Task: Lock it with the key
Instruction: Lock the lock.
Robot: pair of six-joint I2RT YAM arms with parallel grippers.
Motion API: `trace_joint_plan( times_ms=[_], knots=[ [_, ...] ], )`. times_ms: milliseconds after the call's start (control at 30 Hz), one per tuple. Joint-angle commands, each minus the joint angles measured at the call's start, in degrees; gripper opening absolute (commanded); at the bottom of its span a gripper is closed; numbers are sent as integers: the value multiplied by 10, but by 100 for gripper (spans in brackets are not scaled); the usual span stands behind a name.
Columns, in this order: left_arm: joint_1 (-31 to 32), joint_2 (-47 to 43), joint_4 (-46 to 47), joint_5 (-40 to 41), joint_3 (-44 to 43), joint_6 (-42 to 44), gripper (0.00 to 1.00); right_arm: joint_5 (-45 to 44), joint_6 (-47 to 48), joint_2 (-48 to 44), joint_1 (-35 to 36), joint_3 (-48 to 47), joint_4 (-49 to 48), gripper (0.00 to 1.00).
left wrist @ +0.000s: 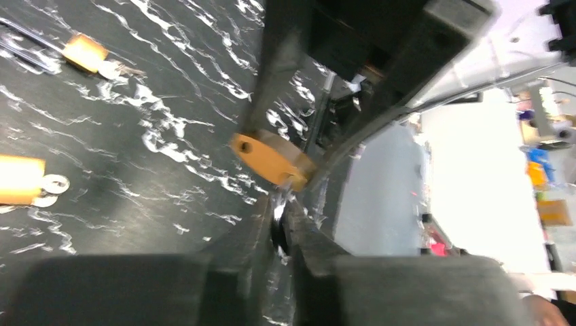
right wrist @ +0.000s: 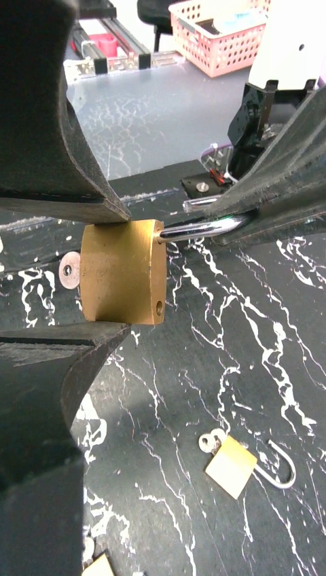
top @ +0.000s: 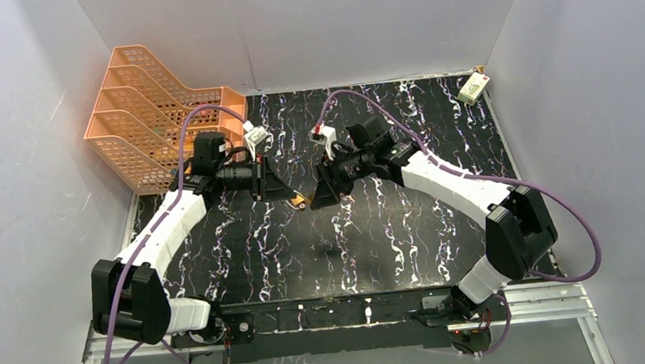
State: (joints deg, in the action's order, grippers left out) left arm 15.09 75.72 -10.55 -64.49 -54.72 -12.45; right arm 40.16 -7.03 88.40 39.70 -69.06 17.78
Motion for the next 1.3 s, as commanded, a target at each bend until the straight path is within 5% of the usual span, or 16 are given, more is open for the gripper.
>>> trace_joint_plan(
  times_ms=[0,233,400,600,833,1267],
  knots=[
    [6,5,-8,-29,6,-1,0,4,8,-1,10,-54,-22,48],
    [14,9,-23,-19,8,11,0,-10,27,3,12,-75,-11,49],
    [14,-38,85,-11,20,-40,0,-25,50,0,12,-118,-12,98],
    [13,-60,282,19,16,-176,0,-66,69,-43,-7,-145,-55,99],
    [14,-91,449,86,19,-255,0,-42,48,-184,-41,30,-281,99],
    [13,-99,606,91,47,-341,0,78,69,-235,-50,120,-403,95]
  ],
)
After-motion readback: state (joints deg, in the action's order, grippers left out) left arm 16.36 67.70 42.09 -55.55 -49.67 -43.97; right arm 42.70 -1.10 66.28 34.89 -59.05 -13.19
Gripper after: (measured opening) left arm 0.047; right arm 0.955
